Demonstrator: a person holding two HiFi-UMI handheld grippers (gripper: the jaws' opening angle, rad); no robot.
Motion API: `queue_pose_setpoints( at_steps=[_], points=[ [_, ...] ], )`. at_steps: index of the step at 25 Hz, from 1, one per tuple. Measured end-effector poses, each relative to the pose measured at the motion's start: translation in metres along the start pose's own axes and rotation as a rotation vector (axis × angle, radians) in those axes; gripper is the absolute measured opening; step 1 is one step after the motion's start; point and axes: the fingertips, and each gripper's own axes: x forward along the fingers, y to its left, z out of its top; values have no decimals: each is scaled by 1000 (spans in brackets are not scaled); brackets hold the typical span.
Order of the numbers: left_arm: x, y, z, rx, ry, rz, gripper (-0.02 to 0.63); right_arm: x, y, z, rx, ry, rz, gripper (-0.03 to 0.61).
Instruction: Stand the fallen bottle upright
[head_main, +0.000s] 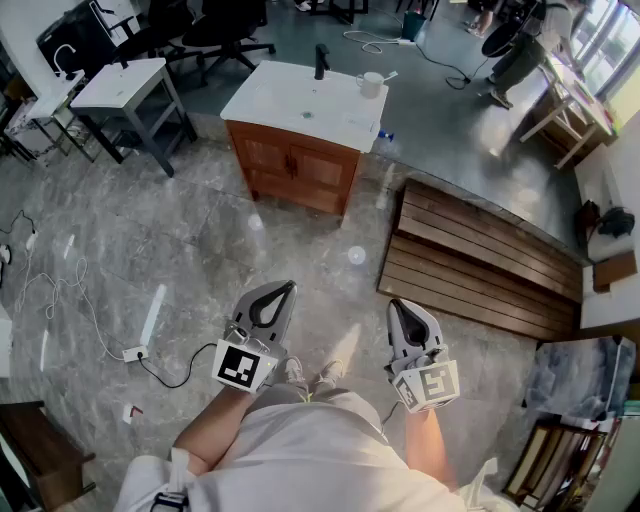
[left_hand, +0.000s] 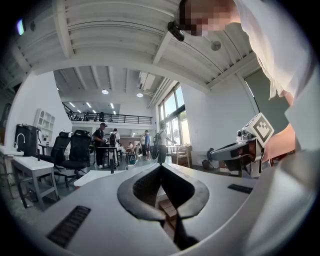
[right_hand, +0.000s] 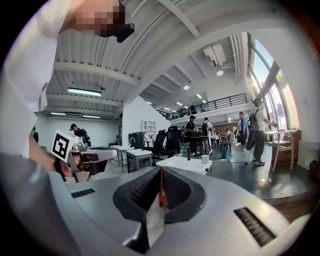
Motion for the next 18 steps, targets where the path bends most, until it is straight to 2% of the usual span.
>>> queue_pose_setpoints(
  at_steps=[7, 11, 18],
  points=[
    [4, 3, -6, -7, 9, -7, 15, 5, 1, -10, 13, 28, 11, 38],
    [2, 12, -9, -6, 7, -9, 15, 9, 3, -7, 54, -3, 20, 40],
    [-14, 44, -16, -13, -11, -11, 15, 26, 23, -6, 4, 8, -18, 40]
  ],
)
